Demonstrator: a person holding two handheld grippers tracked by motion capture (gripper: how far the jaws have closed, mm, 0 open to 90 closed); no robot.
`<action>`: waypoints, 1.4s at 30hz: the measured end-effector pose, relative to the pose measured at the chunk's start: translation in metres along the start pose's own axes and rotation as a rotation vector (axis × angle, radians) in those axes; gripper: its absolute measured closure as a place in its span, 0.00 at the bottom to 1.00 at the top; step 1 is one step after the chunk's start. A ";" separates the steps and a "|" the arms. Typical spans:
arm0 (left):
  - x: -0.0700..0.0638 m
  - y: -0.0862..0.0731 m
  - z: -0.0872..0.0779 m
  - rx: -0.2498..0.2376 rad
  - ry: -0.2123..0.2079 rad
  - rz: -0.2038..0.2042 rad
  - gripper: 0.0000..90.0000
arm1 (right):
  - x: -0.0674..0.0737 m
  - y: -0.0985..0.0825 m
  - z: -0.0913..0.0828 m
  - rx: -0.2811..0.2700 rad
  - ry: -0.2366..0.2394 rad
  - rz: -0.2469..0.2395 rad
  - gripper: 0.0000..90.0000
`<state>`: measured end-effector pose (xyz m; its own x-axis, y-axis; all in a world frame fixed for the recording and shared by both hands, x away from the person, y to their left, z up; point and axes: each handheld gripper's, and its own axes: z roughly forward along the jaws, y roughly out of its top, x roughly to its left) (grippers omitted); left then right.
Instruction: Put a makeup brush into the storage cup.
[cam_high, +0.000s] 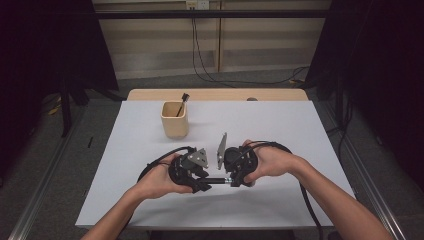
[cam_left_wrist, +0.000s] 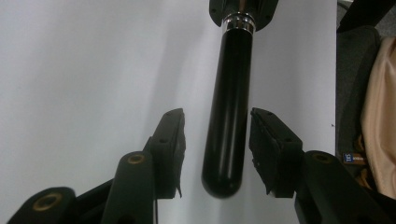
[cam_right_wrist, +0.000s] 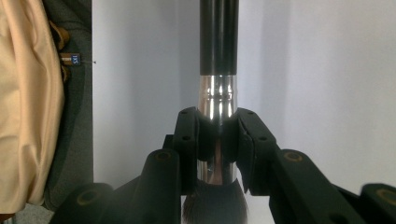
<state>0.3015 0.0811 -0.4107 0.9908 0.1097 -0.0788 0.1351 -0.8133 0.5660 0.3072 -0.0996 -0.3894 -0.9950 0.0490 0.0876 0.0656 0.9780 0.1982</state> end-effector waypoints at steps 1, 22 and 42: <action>0.000 0.000 0.001 0.002 -0.001 0.002 0.65 | 0.000 0.000 0.000 0.000 0.000 -0.003 0.80; 0.003 0.003 0.007 -0.003 -0.040 0.026 0.81 | -0.002 -0.007 0.003 -0.013 -0.022 -0.014 0.79; 0.002 -0.002 0.006 -0.033 -0.057 -0.007 0.83 | -0.005 -0.015 -0.002 -0.114 0.007 0.026 0.48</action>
<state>0.3033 0.0790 -0.4169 0.9883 0.0824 -0.1287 0.1432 -0.7932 0.5919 0.3111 -0.1145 -0.3912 -0.9922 0.0723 0.1014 0.1002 0.9468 0.3059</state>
